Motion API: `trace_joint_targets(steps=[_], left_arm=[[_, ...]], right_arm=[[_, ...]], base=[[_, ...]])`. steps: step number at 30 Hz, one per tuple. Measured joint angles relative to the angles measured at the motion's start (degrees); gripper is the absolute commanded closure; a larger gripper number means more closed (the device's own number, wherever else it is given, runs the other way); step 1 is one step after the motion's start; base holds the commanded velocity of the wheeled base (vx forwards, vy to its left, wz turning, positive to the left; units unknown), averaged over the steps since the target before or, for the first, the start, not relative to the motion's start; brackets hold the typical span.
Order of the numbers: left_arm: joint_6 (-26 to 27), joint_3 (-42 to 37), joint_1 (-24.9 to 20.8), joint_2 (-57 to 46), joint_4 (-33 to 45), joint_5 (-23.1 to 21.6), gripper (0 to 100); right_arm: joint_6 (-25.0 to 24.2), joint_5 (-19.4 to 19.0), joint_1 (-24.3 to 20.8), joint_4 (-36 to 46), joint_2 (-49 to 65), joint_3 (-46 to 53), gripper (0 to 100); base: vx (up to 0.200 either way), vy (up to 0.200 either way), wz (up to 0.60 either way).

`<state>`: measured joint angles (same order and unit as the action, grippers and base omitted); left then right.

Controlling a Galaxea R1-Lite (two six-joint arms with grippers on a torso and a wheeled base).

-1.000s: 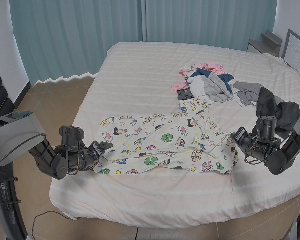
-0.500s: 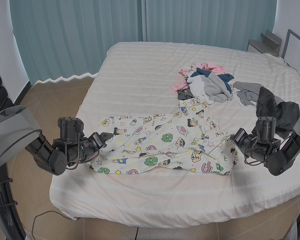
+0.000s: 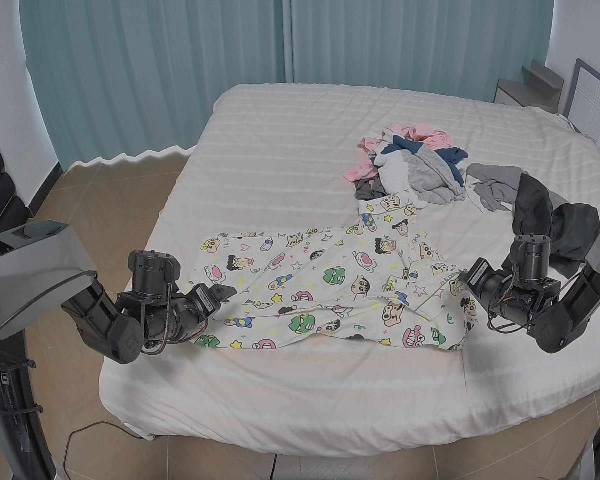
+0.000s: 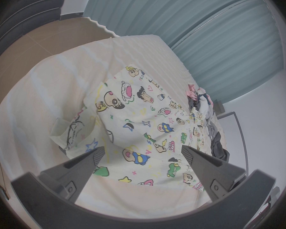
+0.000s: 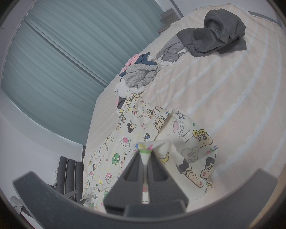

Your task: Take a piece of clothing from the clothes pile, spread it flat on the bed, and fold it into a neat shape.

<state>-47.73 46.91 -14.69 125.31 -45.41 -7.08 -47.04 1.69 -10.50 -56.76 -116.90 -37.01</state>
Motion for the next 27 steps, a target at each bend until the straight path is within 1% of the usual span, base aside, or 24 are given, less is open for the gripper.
trace_joint_targets(steps=[6,16,22,27], left_arm=[[-0.57,2.62,0.06,3.35,-0.16,1.80,0],[-2.57,10.31,0.22,8.57,0.00,5.69,0],[-12.32,16.40,1.11,9.78,-0.05,6.05,0],[-20.81,21.64,4.24,9.51,-0.11,5.85,0]], right_arm=[[-0.04,0.02,-0.09,0.00,0.09,0.02,100],[-0.06,0.07,-0.69,-0.06,0.20,0.05,100],[-0.09,0.05,-0.85,-0.06,0.17,-0.04,100],[-0.13,0.07,-0.90,-0.11,0.20,-0.06,100]], base=[[0.000,0.000,0.00],[0.000,0.000,0.00],[0.000,0.000,0.00],[0.000,0.000,0.00]])
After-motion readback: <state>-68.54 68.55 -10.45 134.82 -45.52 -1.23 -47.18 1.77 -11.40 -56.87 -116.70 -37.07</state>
